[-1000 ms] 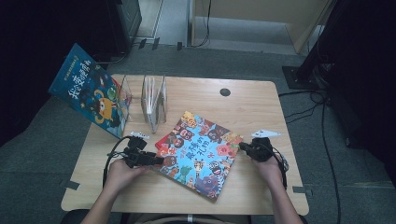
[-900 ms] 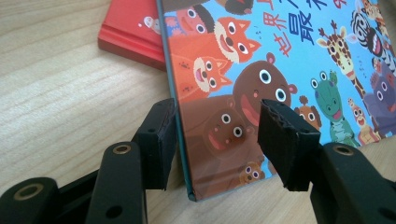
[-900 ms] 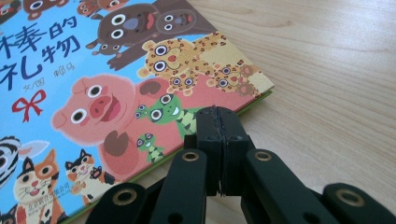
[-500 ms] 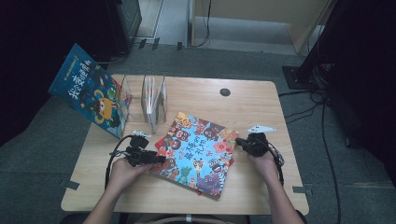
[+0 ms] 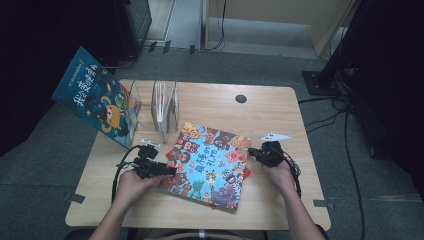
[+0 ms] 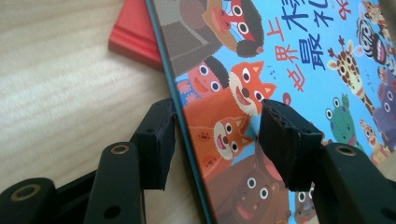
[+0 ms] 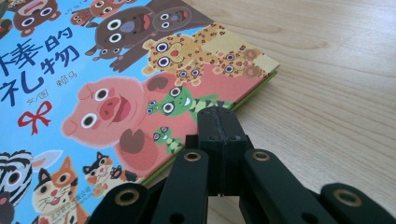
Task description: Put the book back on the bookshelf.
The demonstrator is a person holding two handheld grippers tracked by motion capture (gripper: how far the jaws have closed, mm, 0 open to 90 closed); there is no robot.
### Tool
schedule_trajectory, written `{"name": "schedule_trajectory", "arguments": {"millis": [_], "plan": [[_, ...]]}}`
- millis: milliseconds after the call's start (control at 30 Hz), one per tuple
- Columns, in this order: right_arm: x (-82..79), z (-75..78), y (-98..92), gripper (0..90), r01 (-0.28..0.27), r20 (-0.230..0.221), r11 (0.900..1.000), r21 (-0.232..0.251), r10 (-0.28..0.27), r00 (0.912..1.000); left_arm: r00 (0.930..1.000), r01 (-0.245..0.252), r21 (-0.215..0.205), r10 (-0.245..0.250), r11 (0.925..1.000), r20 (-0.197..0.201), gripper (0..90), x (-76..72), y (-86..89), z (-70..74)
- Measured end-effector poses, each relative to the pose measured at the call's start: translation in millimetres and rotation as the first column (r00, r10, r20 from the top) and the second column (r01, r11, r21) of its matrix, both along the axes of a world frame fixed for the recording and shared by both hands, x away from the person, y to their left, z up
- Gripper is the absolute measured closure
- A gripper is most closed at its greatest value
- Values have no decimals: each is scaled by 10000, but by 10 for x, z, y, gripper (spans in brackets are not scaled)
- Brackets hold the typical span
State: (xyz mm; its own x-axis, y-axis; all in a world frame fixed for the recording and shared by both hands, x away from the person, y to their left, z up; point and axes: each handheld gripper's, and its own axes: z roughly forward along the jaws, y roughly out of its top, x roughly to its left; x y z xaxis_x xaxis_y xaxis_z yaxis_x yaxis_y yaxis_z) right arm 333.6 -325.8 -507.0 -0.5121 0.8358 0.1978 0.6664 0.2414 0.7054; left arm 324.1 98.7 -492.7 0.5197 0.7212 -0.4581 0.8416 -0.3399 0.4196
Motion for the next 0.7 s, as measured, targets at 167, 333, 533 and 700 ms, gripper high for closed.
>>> {"name": "schedule_trajectory", "arguments": {"millis": [167, 333, 533, 700], "plan": [[-19, 2, 45, 900, -258, -17, 9996, -93, 258, 9997, 9999, -43, -47, 42, 10000, -94, 467, -15, 23, -2], [-50, 12, 87, 900, -418, 95, 9985, -355, 422, 9991, 9997, -195, -117, 193, 9997, -117, 452, 26, 13, -6], [-153, 34, 111, 900, -681, 51, 9970, -376, 684, 9976, 9997, -240, -167, 238, 9996, -91, 453, 48, 10, -9], [-203, 50, 128, 900, -745, -23, 9968, -293, 745, 9972, 9996, -255, -207, 253, 9995, -118, 451, 70, 5, -12]]}}
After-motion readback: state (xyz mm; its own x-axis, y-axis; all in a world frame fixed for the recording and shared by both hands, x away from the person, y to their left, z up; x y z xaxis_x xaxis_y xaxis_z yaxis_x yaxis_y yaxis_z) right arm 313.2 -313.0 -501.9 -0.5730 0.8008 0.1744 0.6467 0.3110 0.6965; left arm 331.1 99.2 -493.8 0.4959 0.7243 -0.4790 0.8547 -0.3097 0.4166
